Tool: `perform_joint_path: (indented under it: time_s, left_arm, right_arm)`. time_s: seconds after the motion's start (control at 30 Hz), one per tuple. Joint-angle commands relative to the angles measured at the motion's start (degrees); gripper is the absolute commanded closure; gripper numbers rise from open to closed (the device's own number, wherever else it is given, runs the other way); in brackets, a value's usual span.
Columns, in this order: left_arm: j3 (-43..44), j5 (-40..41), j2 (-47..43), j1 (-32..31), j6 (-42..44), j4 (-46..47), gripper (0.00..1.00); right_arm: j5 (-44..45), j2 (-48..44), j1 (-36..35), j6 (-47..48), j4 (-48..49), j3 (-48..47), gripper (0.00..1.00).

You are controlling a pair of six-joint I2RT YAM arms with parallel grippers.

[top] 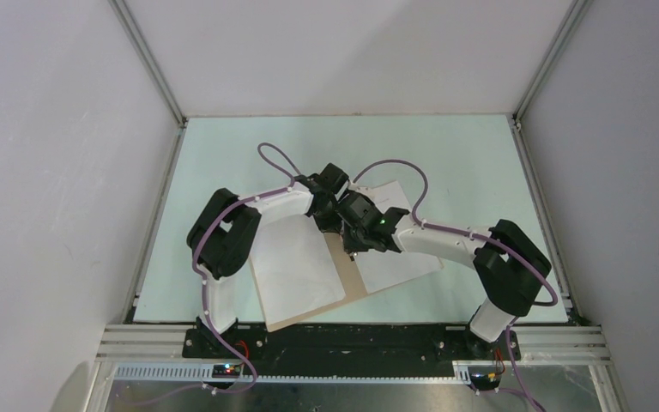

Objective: Put the files into the folder

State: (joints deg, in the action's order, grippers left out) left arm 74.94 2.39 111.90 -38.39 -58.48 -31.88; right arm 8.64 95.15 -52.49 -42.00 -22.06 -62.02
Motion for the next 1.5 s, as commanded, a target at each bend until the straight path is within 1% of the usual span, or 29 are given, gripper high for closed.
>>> perform_joint_path:
  time_s: [0.0,0.2,0.5,0.7,1.13,1.47]
  left_arm:
    - [1.02,2.02,1.61,-0.03,0.34,-1.39,1.00]
    - [1.09,1.77,2.01,0.23,0.57,-1.39,1.00]
    - [0.56,1.04,2.75,0.85,1.44,-1.38,1.00]
    - [0.29,0.34,3.41,1.16,2.31,-1.36,1.00]
    - [0.55,-1.50,5.46,1.30,4.26,-1.35,1.00]
    - [0.03,-1.04,5.77,1.85,5.07,-1.58,1.00]
  right_arm:
    - [2.57,1.69,-0.92,0.21,-2.90,-0.86,0.85]
    - [4.97,2.40,-1.03,0.56,-4.42,0.16,0.86]
    - [6.69,3.57,-1.63,1.24,-4.08,3.16,0.86]
    - [9.35,4.31,-1.68,1.61,-4.44,4.63,0.86]
    - [14.73,7.47,-2.02,1.40,-5.90,4.99,0.86]
    - [17.83,9.89,-2.60,0.45,-6.89,5.69,0.88]
